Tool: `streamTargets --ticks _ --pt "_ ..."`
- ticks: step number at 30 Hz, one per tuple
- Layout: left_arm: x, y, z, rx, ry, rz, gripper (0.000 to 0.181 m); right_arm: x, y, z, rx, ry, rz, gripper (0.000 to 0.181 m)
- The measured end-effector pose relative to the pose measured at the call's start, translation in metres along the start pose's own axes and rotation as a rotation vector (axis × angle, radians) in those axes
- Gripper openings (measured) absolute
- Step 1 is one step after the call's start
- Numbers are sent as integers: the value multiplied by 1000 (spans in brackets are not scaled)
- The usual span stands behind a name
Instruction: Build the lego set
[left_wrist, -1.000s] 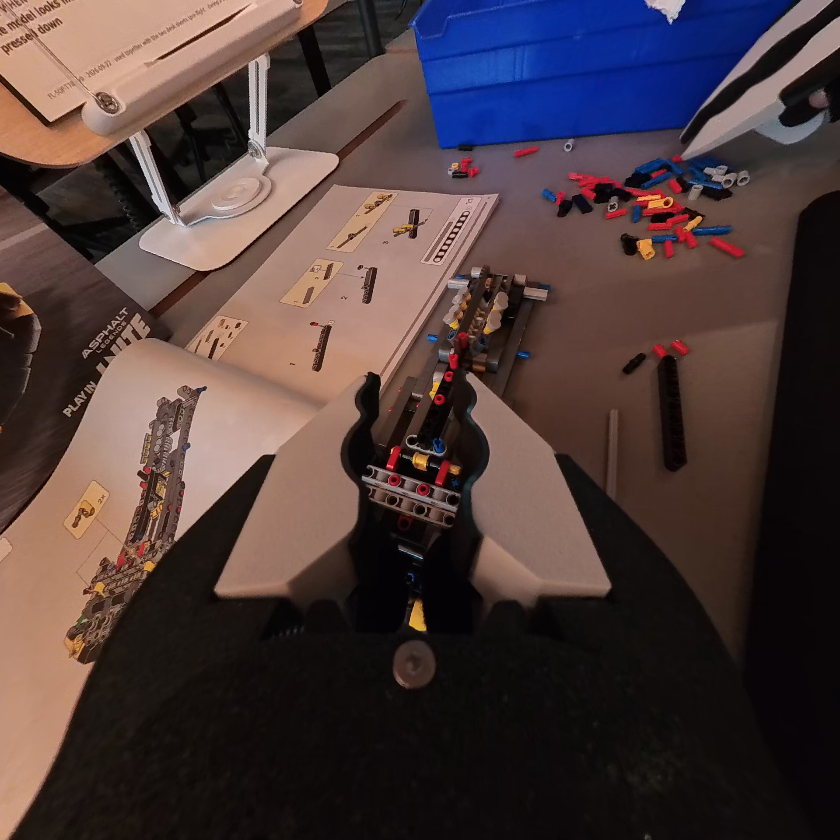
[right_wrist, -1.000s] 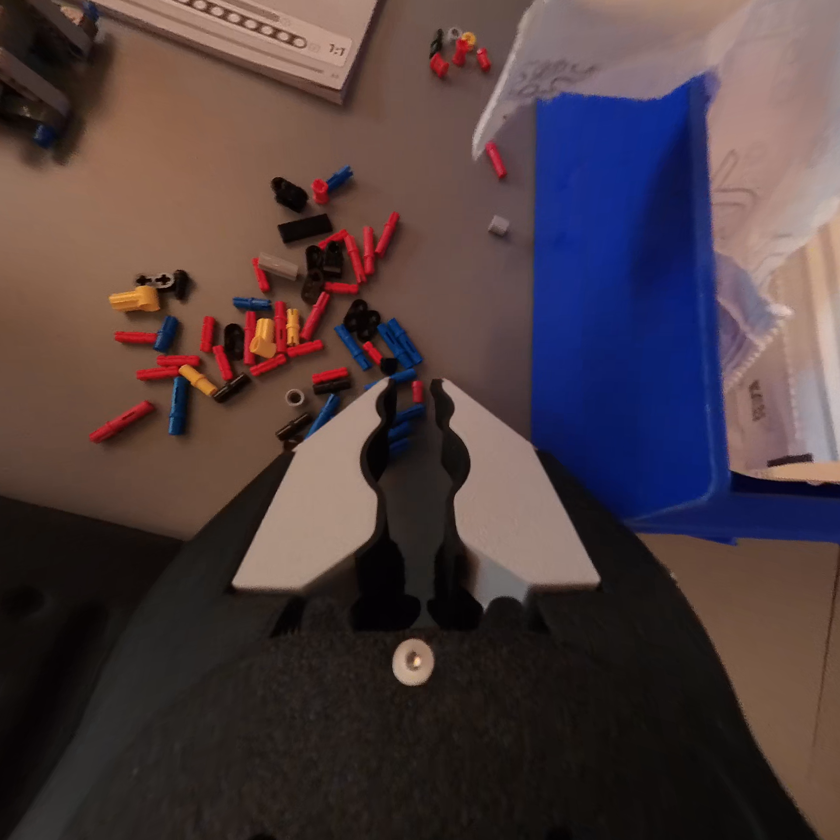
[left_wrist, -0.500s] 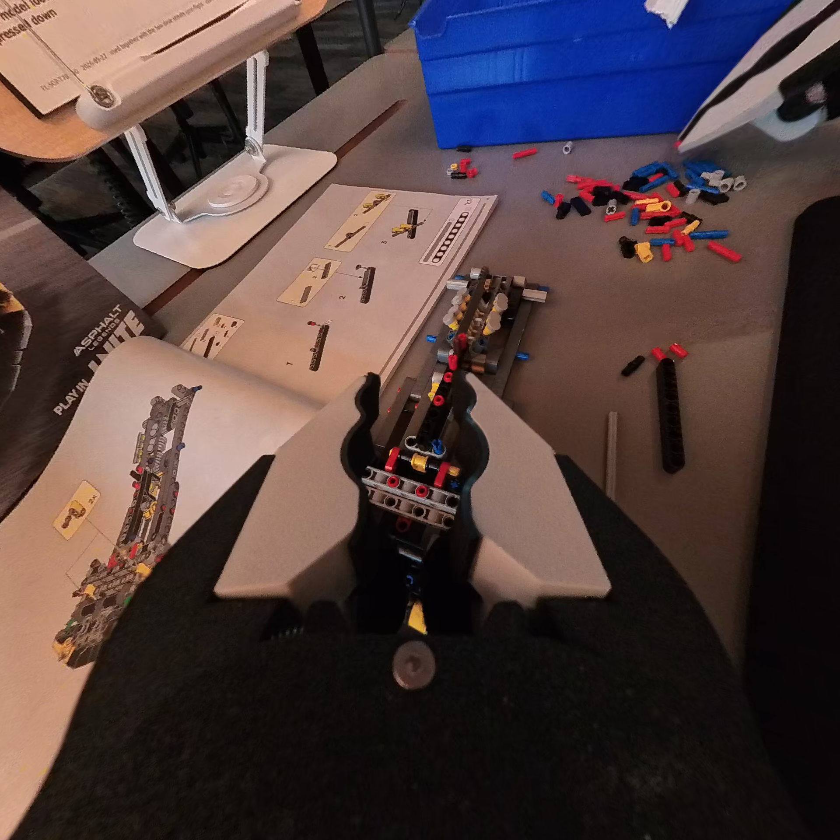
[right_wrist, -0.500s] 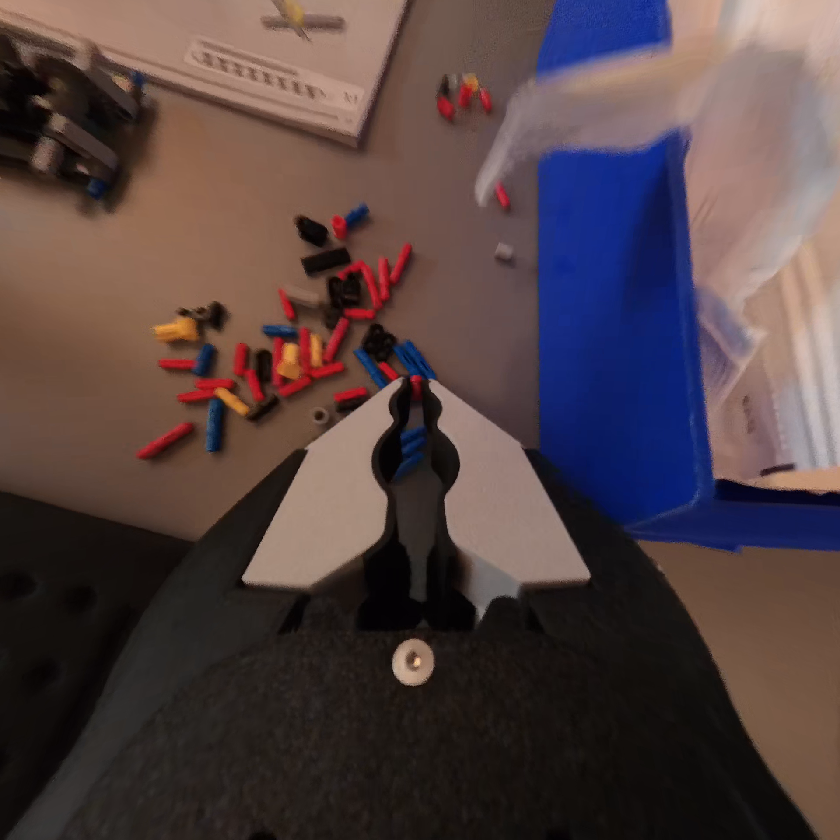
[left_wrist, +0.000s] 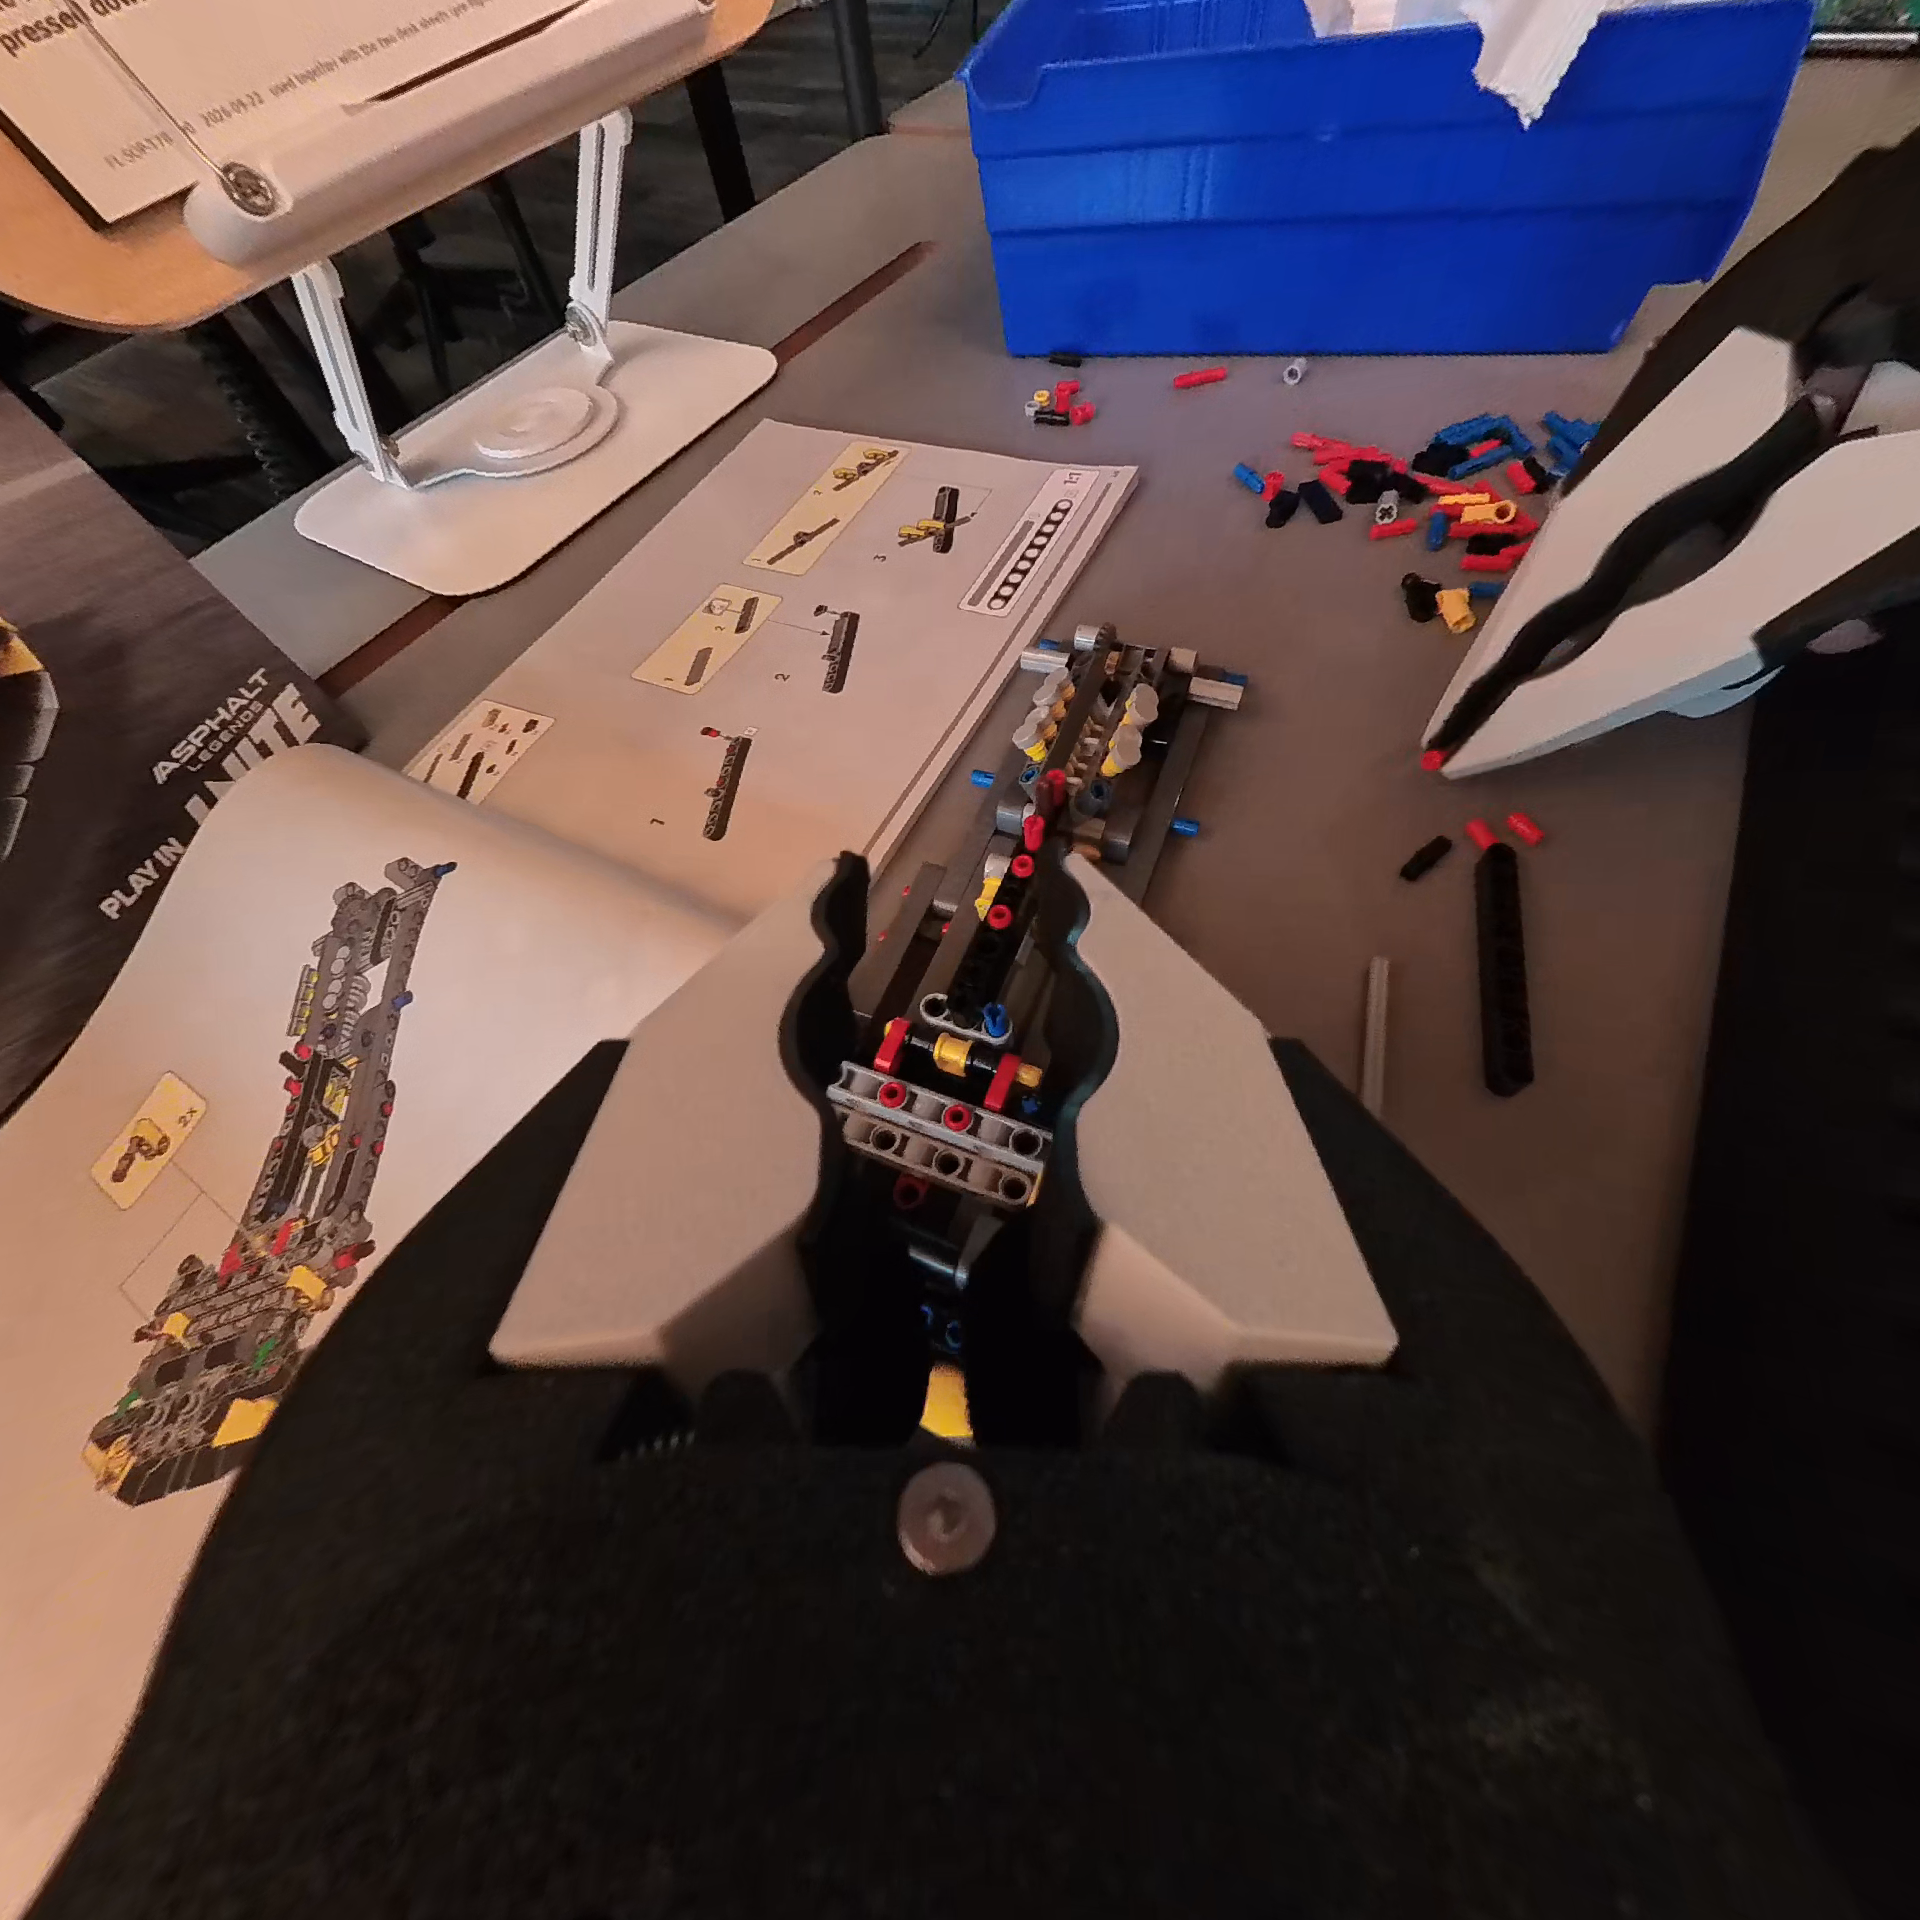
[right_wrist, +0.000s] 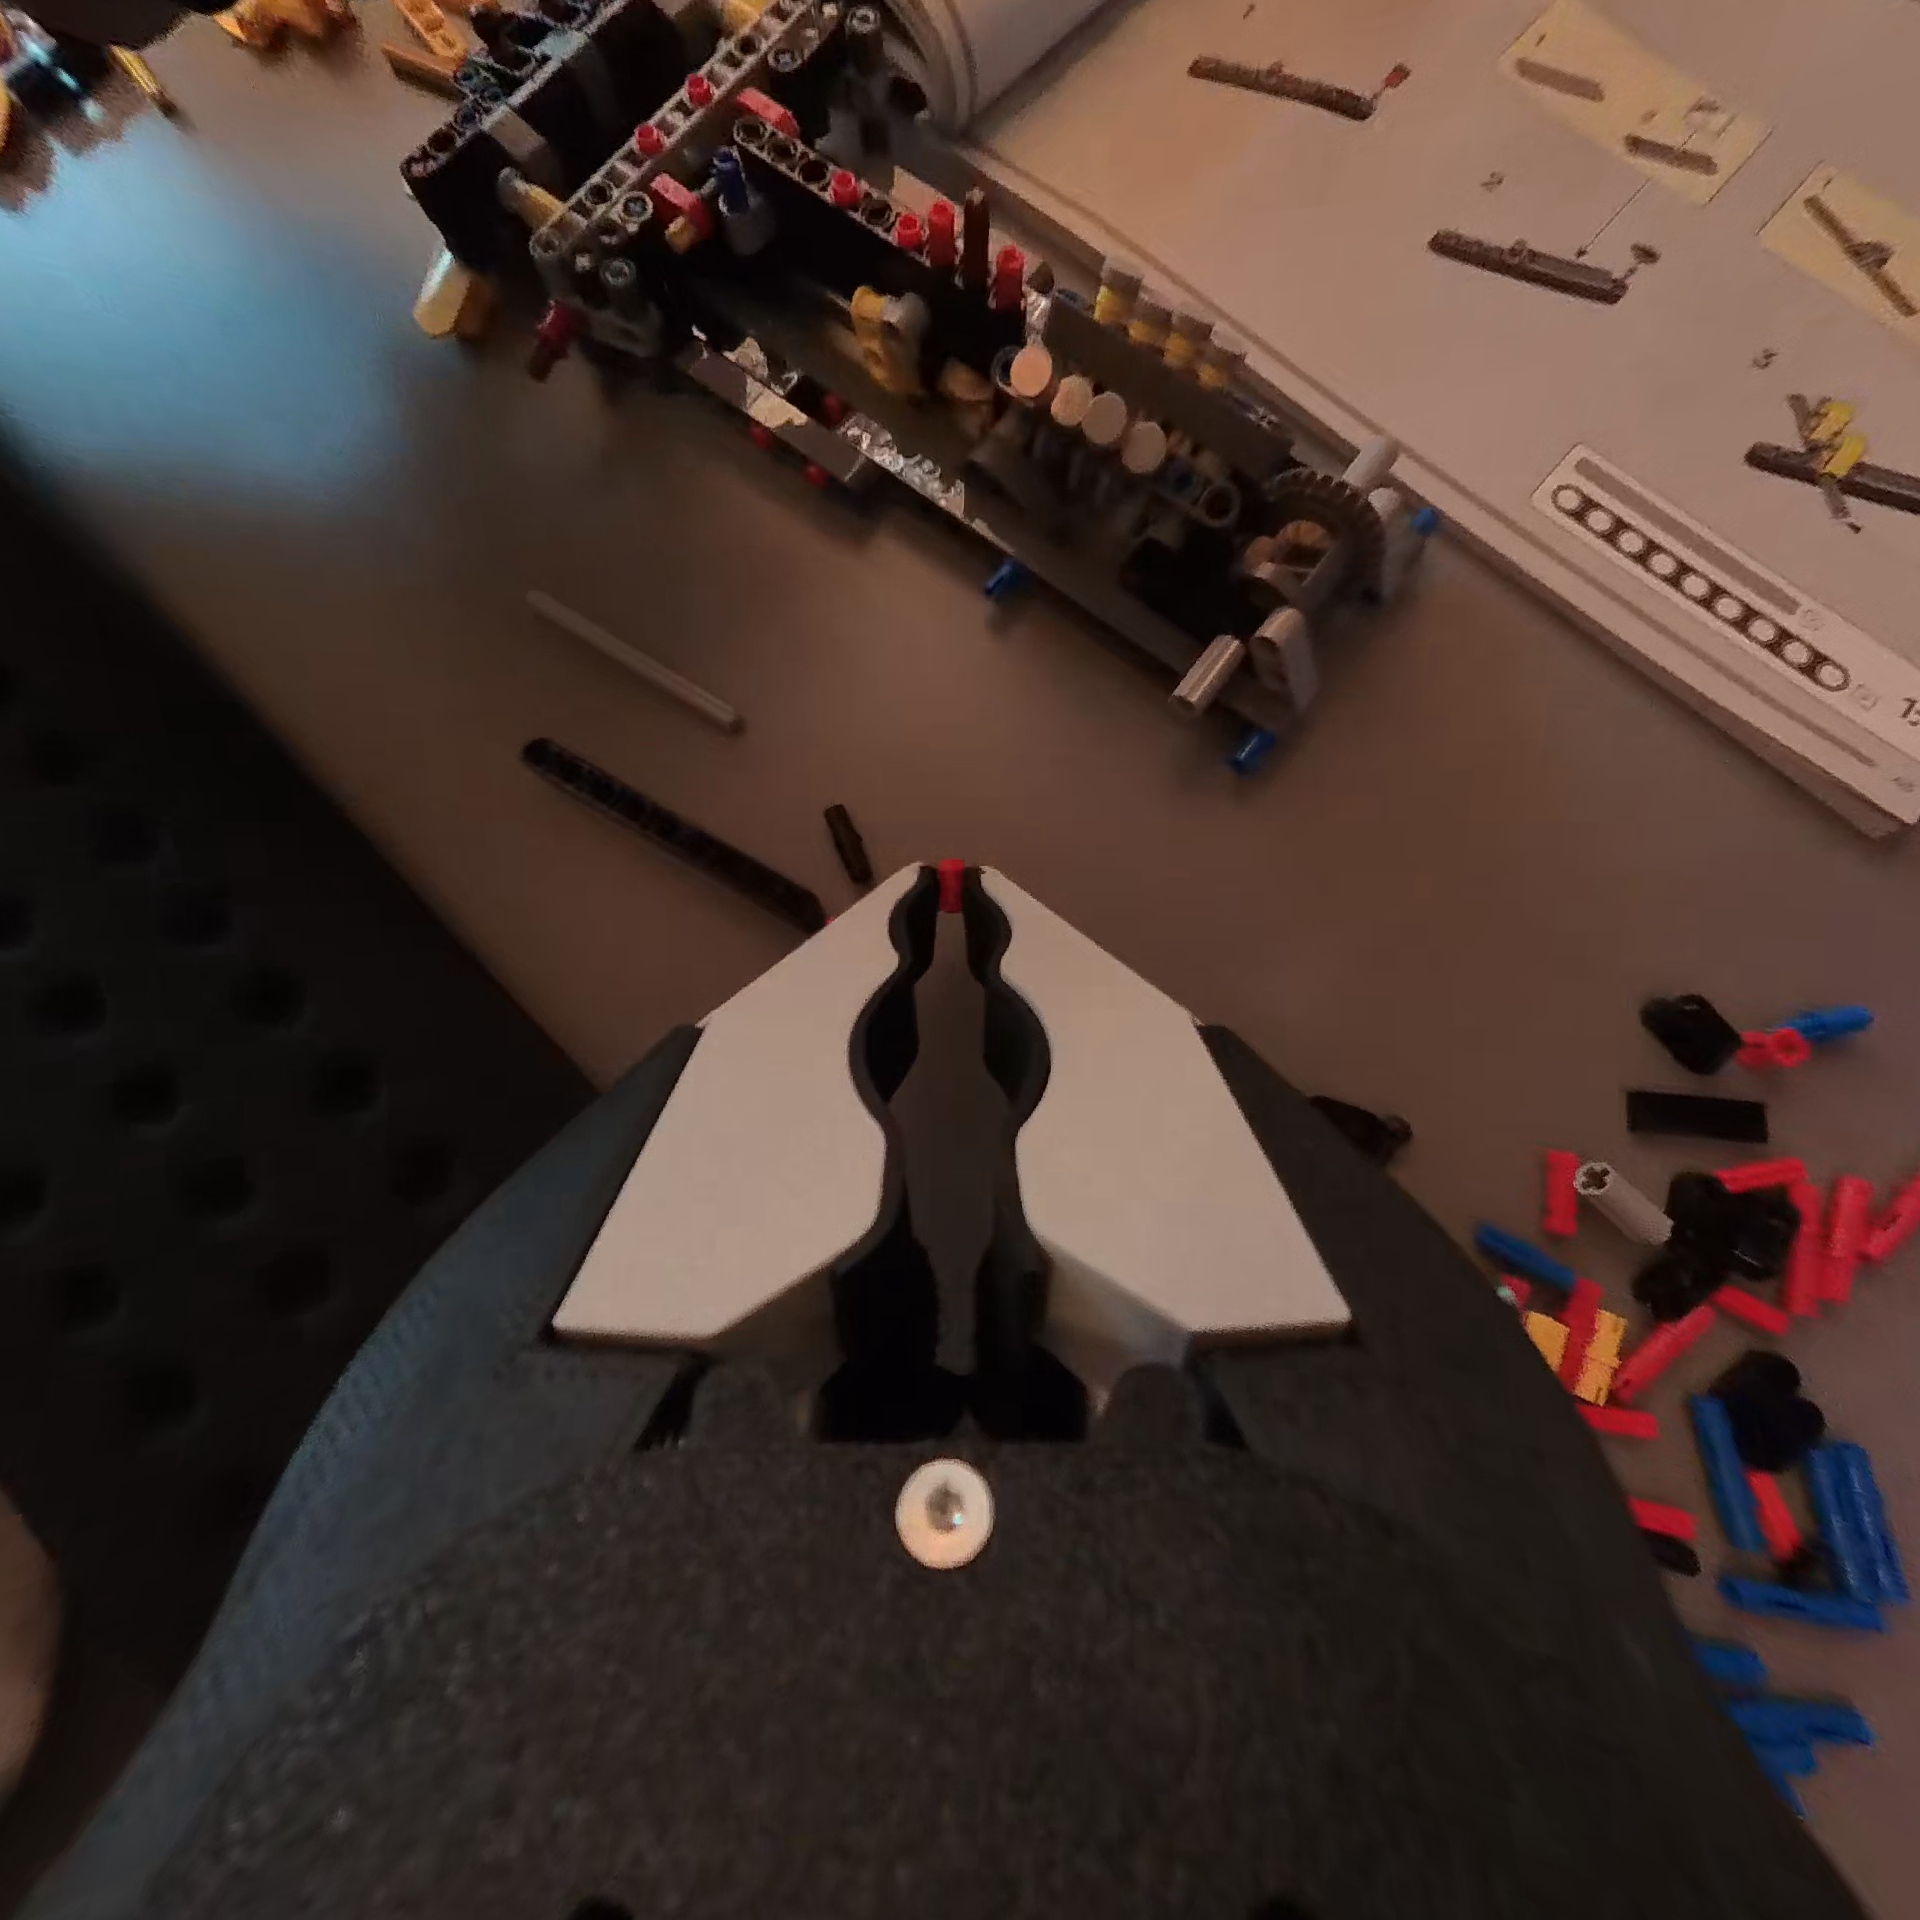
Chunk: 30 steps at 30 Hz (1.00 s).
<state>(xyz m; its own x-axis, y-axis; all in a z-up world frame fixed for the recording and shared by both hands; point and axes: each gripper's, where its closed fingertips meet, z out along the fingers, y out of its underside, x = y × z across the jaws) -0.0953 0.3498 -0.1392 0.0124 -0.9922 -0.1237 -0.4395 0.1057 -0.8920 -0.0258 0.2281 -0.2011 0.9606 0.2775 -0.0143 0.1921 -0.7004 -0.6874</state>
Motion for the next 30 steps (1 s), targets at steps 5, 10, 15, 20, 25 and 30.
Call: streamTargets --ticks 5,10,15,20,25,30 --pt "-2 -3 -4 10 -11 3 30 2 5 4 -36 4 -6 5" --pt "-3 -3 -5 11 -14 0 30 2 10 8 -76 15 -25 5" --pt "-7 -1 -4 3 -19 -19 30 2 10 8 -72 2 6 6" --pt "-7 -1 -4 6 -14 -36 30 5 6 0 -21 2 50 13" --pt "-9 0 -3 6 -9 -59 30 18 6 -18 52 54 115 13" --pt "-30 6 -6 -4 -64 -114 30 40 0 -34 150 143 232 12"
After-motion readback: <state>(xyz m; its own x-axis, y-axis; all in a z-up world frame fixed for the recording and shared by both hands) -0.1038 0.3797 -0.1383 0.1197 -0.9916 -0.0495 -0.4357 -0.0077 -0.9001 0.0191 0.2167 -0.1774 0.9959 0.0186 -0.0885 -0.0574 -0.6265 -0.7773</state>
